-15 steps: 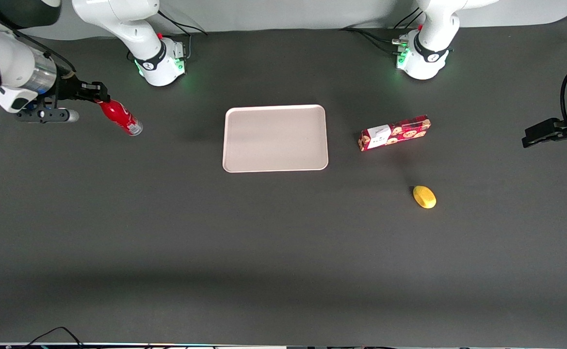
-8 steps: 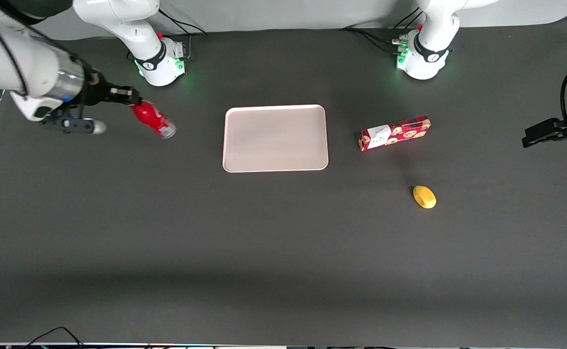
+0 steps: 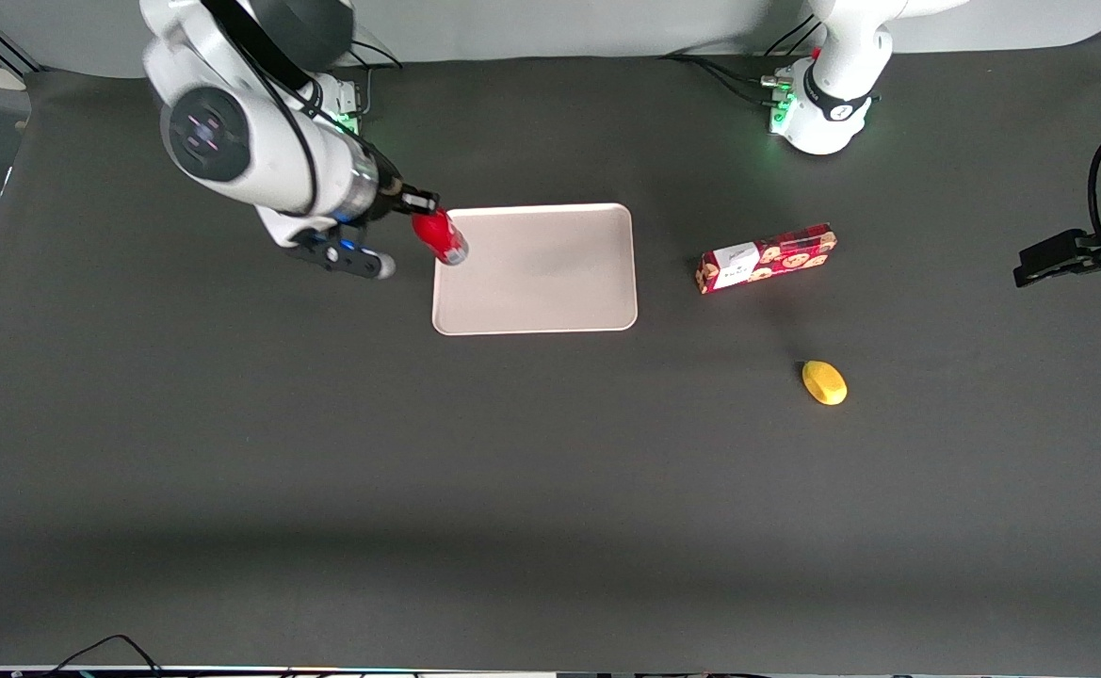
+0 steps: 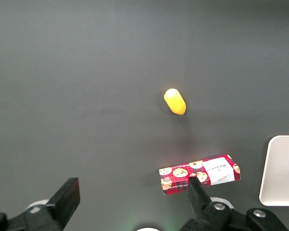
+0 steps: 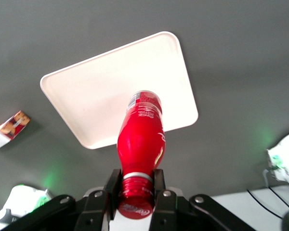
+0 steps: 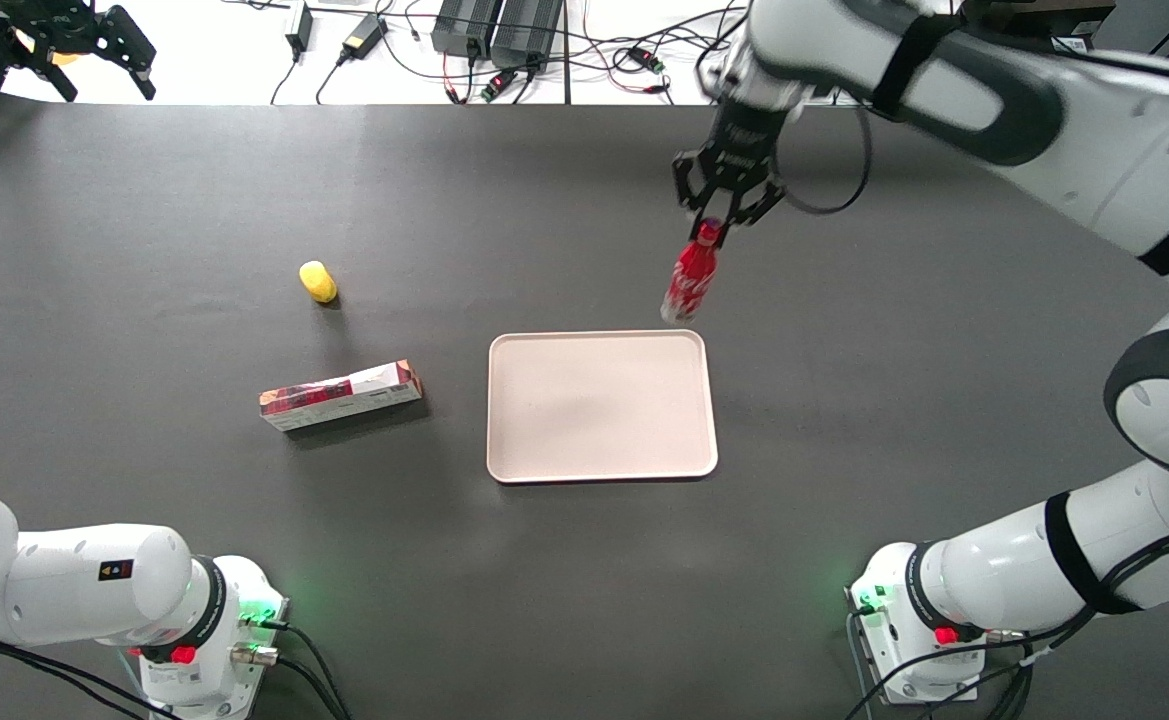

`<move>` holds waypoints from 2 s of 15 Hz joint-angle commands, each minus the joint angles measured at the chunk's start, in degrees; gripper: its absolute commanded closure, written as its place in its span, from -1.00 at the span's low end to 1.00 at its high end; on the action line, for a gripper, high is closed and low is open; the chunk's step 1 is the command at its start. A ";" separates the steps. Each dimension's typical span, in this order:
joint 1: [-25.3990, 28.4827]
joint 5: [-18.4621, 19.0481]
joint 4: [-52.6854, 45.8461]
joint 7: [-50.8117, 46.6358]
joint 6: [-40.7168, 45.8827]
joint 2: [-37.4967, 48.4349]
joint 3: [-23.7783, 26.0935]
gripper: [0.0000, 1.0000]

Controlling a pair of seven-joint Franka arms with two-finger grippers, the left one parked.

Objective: Place coke bottle on tray

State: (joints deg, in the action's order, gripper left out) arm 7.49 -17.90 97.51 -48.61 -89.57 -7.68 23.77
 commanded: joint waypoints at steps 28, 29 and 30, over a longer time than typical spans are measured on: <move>-0.46 17.38 -6.70 11.57 5.89 4.34 -7.75 -1.00; -0.46 17.38 -7.68 15.35 6.95 4.95 -10.56 -1.00; -0.37 17.38 -7.86 19.22 7.57 5.82 -13.29 -1.00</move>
State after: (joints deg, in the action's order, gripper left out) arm 6.79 -1.54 93.10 -39.24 -85.40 -2.30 17.13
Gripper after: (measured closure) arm 0.000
